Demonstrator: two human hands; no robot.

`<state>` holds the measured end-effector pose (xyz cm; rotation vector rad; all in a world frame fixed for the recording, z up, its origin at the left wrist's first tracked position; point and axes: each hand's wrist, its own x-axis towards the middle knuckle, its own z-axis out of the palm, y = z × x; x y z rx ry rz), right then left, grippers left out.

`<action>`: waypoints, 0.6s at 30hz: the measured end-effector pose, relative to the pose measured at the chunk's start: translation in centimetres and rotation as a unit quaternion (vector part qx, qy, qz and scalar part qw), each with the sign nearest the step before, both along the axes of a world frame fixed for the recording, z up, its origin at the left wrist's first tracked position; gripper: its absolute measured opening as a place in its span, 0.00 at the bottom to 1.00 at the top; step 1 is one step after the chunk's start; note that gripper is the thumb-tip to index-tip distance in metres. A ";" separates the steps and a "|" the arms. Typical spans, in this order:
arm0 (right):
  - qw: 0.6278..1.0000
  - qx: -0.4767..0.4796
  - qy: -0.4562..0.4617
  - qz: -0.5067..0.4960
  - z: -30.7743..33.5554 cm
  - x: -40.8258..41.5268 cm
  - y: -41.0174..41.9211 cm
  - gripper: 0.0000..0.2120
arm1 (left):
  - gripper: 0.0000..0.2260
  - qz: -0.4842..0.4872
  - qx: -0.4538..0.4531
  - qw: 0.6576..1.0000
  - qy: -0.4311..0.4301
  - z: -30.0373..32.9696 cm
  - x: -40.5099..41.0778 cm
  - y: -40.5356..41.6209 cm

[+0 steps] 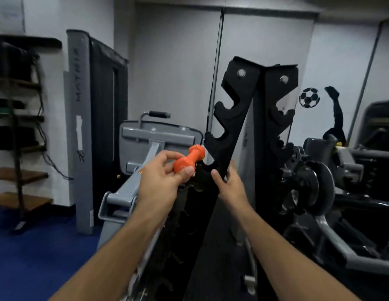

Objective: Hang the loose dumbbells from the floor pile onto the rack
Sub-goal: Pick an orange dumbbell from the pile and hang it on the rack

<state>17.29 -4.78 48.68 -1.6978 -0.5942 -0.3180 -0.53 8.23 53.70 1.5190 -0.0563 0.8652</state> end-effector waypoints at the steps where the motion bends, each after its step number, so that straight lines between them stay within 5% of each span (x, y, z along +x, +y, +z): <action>1: 1.000 -0.015 -0.007 -0.017 0.6 0.1 0.2 0.36 | 0.11 0.012 0.013 1.000 -0.012 1.8 0.5 -0.2; 10: 0.989 -0.106 0.035 -0.096 2.1 -0.3 0.2 0.29 | 0.13 0.146 0.133 0.979 -0.051 14.0 8.1 -1.8; 18: 0.984 -0.132 0.039 -0.115 1.5 0.6 0.0 0.32 | 0.12 0.175 0.223 0.959 -0.010 17.0 13.8 -2.9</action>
